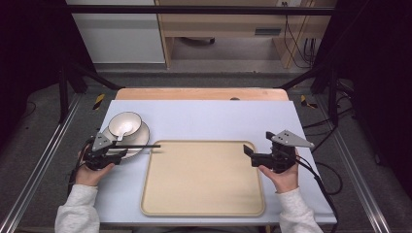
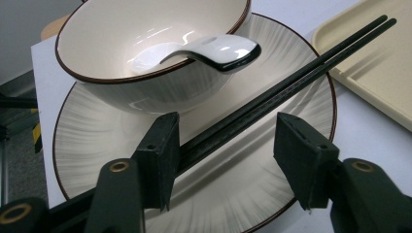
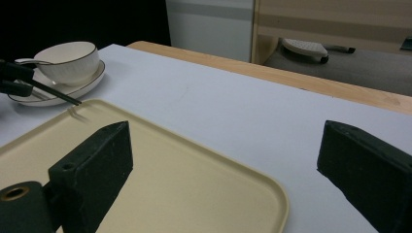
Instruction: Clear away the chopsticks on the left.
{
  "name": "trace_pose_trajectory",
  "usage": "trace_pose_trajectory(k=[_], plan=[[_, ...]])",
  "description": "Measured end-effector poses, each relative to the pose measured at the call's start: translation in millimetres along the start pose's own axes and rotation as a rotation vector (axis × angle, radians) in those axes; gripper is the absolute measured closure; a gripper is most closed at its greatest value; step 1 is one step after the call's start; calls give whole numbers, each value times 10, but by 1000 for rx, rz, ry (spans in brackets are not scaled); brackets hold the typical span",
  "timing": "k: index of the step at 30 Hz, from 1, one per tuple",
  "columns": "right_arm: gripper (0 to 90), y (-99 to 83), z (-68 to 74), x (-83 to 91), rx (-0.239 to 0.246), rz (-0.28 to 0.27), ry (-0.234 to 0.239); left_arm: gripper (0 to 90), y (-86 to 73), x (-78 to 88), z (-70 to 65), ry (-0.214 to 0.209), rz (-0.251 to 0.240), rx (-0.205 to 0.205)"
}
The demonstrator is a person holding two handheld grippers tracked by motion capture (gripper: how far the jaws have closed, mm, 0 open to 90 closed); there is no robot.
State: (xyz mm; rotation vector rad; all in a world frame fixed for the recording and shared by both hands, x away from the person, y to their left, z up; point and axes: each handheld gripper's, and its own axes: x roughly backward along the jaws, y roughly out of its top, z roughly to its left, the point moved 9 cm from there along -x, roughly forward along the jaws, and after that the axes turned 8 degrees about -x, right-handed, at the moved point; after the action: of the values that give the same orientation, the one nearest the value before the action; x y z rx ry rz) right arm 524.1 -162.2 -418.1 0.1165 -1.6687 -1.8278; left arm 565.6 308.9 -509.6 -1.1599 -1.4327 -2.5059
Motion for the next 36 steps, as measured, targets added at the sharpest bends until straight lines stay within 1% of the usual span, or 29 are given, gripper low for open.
trace_pose_trajectory(k=[1, 3, 6, 10, 12, 15, 17, 18, 19, 20, 24, 25, 26, 27, 30, 36], plan=[[58, -2, -1, -1, 0, 2, 0, 458, -2, 4, 1, 1, 4, -3], [57, -2, -4, 0, 2, 2, -2, 468, -2, 8, -2, 5, 10, -5], [57, 5, -3, 4, 2, -3, 0, 468, 0, 2, -12, 5, 15, -11], [57, 12, -6, 10, 0, -6, -1, 468, 10, -9, -18, 4, 4, -12], [57, 9, -4, 11, 2, -4, 2, 485, -8, -21, -25, 4, 22, -18], [57, 11, -8, 11, 1, -4, 0, 520, -37, -38, -41, -2, 51, -22], [56, 9, -16, 11, 2, -2, -4, 551, -34, -35, -49, -6, 52, -19], [56, 9, -16, 11, 2, -2, -4, 551, -32, -29, -54, -9, 52, -19], [56, 9, -14, 15, 0, -1, -4, 583, -33, -21, -57, -10, 54, -22], [56, 9, -14, 15, 0, -1, -4, 583, -32, -15, -62, -9, 54, -22], [55, 7, -13, 14, 0, 0, -5, 634, -26, 6, -88, -23, 57, -27], [54, 7, -13, 15, -1, 0, -5, 649, -25, 13, -99, -31, 60, -29], [54, 10, -15, 18, -1, -1, -6, 678, -19, 10, -106, -28, 54, -27], [54, 10, -15, 18, -1, -1, -6, 678, -20, 18, -114, -33, 61, -34], [53, 14, -19, 25, -1, -2, -6, 721, -13, 30, -139, -41, 67, -40], [51, 4, -17, 18, -2, 4, -6, 814, 2, 35, -178, -49, 72, -34]])
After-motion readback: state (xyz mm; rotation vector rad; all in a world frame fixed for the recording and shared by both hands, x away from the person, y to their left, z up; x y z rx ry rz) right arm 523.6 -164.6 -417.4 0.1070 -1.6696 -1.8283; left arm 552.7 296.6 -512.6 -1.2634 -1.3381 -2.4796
